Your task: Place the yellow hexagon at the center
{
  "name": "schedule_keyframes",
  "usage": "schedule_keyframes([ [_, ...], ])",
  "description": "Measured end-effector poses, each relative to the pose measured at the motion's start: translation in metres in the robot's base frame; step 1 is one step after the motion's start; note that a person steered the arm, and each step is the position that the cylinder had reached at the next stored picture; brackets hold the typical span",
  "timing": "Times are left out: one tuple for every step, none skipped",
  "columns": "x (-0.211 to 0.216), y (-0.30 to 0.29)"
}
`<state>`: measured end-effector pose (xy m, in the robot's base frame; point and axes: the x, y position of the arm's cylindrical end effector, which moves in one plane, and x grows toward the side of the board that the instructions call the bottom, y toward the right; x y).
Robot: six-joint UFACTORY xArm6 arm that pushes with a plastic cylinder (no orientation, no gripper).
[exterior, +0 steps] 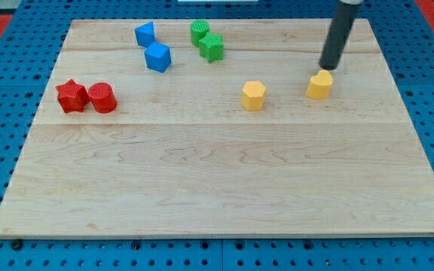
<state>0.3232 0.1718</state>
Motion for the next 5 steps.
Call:
schedule_keyframes([
  [0.039,0.006],
  [0.068,0.012],
  [0.02,0.011],
  [0.016,-0.062],
  [0.038,-0.12],
])
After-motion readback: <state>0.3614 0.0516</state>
